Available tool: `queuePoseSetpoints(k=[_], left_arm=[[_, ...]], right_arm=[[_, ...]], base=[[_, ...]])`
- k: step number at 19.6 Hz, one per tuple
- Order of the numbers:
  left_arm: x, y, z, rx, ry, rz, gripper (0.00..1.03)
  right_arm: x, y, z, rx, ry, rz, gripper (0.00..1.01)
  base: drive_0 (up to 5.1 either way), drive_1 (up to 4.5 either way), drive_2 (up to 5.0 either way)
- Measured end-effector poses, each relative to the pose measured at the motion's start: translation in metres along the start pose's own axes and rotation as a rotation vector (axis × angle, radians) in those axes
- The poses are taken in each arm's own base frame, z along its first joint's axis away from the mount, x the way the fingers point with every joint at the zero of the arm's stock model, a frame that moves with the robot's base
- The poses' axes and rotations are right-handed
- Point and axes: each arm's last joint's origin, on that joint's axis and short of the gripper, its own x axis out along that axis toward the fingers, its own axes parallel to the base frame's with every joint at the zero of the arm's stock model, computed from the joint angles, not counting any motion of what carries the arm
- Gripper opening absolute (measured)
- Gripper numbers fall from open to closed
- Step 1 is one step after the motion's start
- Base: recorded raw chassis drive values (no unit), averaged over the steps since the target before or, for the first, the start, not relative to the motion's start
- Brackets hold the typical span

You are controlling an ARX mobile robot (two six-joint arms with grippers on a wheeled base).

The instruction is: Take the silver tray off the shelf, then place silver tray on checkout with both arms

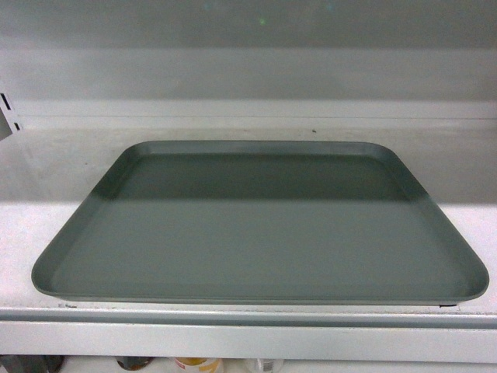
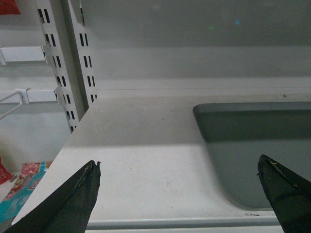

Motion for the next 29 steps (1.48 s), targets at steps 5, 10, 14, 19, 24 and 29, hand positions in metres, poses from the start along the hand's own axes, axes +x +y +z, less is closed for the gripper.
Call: queuePoseSetpoints(k=[5, 10, 14, 19, 24, 29], left_arm=[[0.000, 0.000, 0.000, 0.000, 0.000, 0.000, 0.98], [0.000, 0.000, 0.000, 0.000, 0.000, 0.000, 0.98], [0.000, 0.000, 0.000, 0.000, 0.000, 0.000, 0.98], [0.000, 0.000, 0.000, 0.000, 0.000, 0.000, 0.98], [0.005, 0.002, 0.003, 0.018, 0.259, 0.125, 0.98], [0.038, 0.001, 0.021, -0.002, 0.207, 0.081, 0.98]], right_arm=[[0.000, 0.000, 0.000, 0.000, 0.000, 0.000, 0.98], [0.000, 0.000, 0.000, 0.000, 0.000, 0.000, 0.98], [0.000, 0.000, 0.000, 0.000, 0.000, 0.000, 0.98], [0.000, 0.000, 0.000, 0.000, 0.000, 0.000, 0.98], [0.010, 0.000, -0.005, 0.106, 0.213, 0.038, 0.98], [0.044, 0.010, 0.015, 0.116, 0.147, 0.131, 0.98]], base=[[0.0, 0.00, 0.0], [0.0, 0.00, 0.0], [0.0, 0.00, 0.0], [0.0, 0.00, 0.0], [0.0, 0.00, 0.0], [0.0, 0.00, 0.0]])
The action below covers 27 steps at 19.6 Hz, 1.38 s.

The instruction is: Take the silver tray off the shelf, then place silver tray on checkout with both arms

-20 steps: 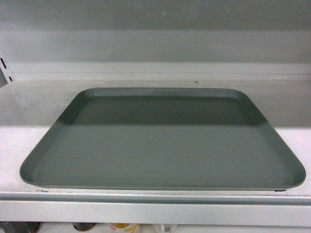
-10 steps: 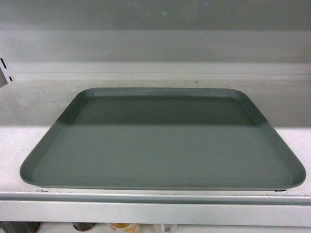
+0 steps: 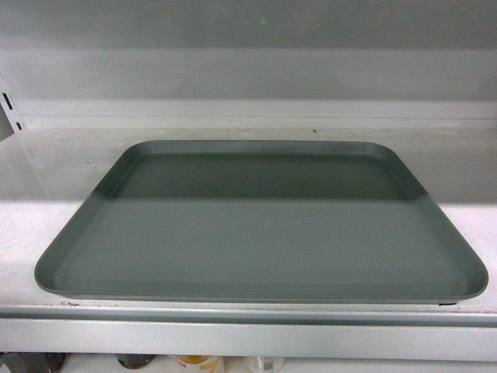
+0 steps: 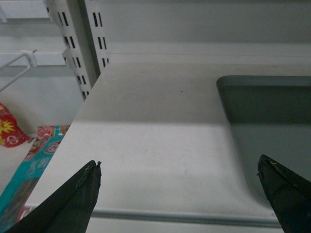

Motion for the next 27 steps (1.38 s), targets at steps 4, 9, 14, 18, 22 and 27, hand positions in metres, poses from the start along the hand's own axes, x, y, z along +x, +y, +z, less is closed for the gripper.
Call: queuePoseSetpoints(k=[4, 9, 14, 18, 22, 27], left_arm=[[0.045, -0.018, 0.008, -0.024, 0.036, -0.098, 0.98], [0.105, -0.047, 0.007, -0.039, 0.156, -0.173, 0.98], [0.144, -0.052, 0.001, -0.045, 0.252, -0.176, 0.98], [0.158, -0.053, -0.003, -0.043, 0.289, -0.173, 0.98], [0.166, -0.055, -0.003, -0.029, 0.295, -0.182, 0.98], [0.170, -0.058, -0.010, 0.005, 0.319, -0.183, 0.98]], right_arm=[[0.044, 0.011, 0.007, -0.008, 0.019, 0.061, 0.98], [0.095, 0.022, -0.006, -0.007, 0.121, 0.091, 0.98], [0.128, 0.027, -0.019, 0.002, 0.218, 0.075, 0.98], [0.147, 0.031, -0.018, 0.009, 0.254, 0.072, 0.98], [0.162, 0.034, -0.018, 0.010, 0.306, 0.048, 0.98], [0.179, 0.043, -0.014, -0.007, 0.352, 0.027, 0.98]], base=[[0.0, 0.00, 0.0], [0.0, 0.00, 0.0], [0.0, 0.00, 0.0], [0.0, 0.00, 0.0], [0.0, 0.00, 0.0], [0.0, 0.00, 0.0]])
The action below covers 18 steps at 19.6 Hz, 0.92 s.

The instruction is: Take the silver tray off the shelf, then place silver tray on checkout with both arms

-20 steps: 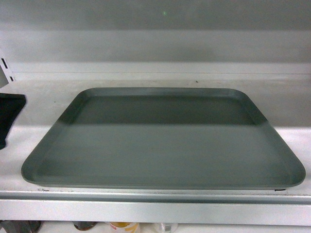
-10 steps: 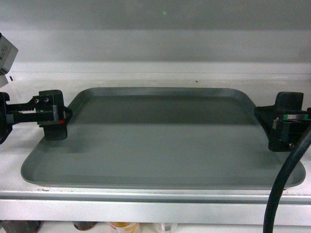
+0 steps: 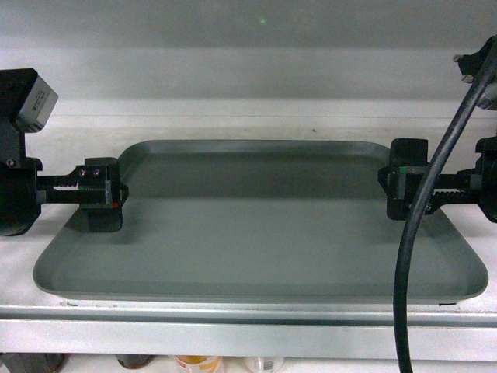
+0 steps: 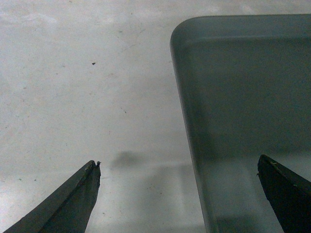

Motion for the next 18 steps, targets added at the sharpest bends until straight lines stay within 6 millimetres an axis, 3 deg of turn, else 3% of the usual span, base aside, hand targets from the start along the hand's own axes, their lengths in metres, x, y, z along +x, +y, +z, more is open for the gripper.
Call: queuePoseSetpoints(k=[18], left_arm=[[0.011, -0.008, -0.006, 0.014, 0.014, -0.011, 0.98]], right_arm=[[0.017, -0.002, -0.013, -0.007, 0.052, -0.087, 0.98]], base=[[0.0, 0.00, 0.0]])
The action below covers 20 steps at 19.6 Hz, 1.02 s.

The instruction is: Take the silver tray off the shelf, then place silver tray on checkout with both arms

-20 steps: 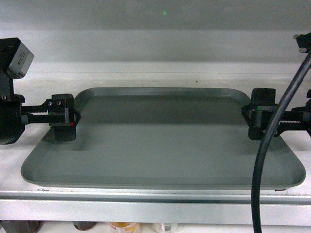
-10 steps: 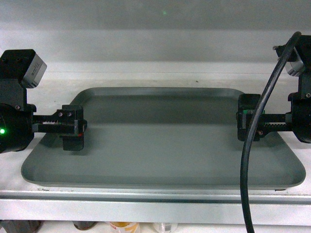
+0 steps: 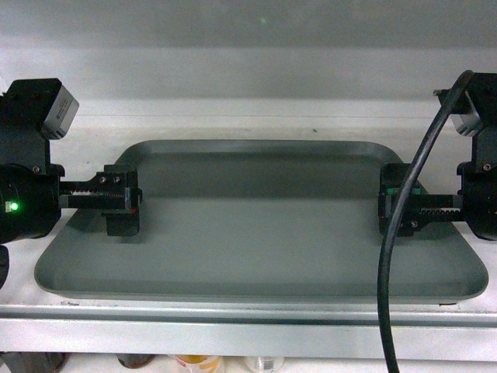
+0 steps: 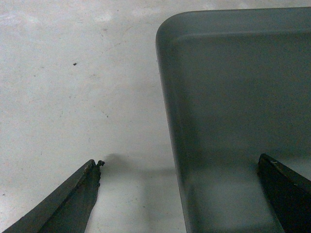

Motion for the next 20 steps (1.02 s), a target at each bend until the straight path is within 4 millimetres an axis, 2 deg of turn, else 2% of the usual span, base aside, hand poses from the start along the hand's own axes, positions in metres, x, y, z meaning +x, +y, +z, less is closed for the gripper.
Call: queuePoseSetpoints(k=[6, 7, 11, 12, 13, 14, 15, 18, 20], left_arm=[[0.0008, -0.0015, -0.0005, -0.001, 0.002, 0.000, 0.98], [0.0009, -0.0016, -0.0005, -0.001, 0.002, 0.000, 0.98], [0.0009, -0.0019, -0.0003, 0.000, -0.001, 0.001, 0.98], [0.0011, -0.0019, -0.0002, 0.001, -0.003, -0.002, 0.93], [0.0009, -0.0040, 0.0000, 0.004, -0.014, -0.008, 0.77], [0.0002, -0.0063, -0.0014, 0.008, -0.016, -0.023, 0.52], [-0.0009, -0.0068, -0.0013, 0.011, -0.017, -0.023, 0.39], [-0.0024, -0.0062, -0.0012, 0.010, -0.018, -0.018, 0.23], [-0.0045, -0.0057, -0.0008, -0.003, -0.021, -0.005, 0.05]], right_arm=[[0.0003, -0.0003, -0.0041, 0.000, -0.004, 0.000, 0.98], [0.0003, -0.0003, -0.0044, 0.000, -0.004, 0.000, 0.94], [0.0001, -0.0004, -0.0049, 0.000, -0.005, -0.003, 0.63], [0.0000, -0.0005, -0.0052, 0.000, -0.005, -0.005, 0.54], [0.0000, -0.0005, -0.0051, 0.000, -0.006, -0.006, 0.38], [-0.0001, 0.0002, -0.0051, -0.001, -0.006, -0.003, 0.14], [-0.0012, 0.0035, -0.0048, 0.019, -0.010, -0.004, 0.03], [-0.0025, 0.0037, -0.0038, 0.043, -0.009, -0.002, 0.03], [-0.0054, 0.0059, -0.0038, 0.039, -0.001, -0.013, 0.03]], base=[[0.0, 0.00, 0.0], [0.0, 0.00, 0.0], [0.0, 0.00, 0.0], [0.0, 0.00, 0.0], [0.0, 0.00, 0.0], [0.0, 0.00, 0.0], [0.0, 0.00, 0.0], [0.0, 0.00, 0.0], [0.0, 0.00, 0.0]])
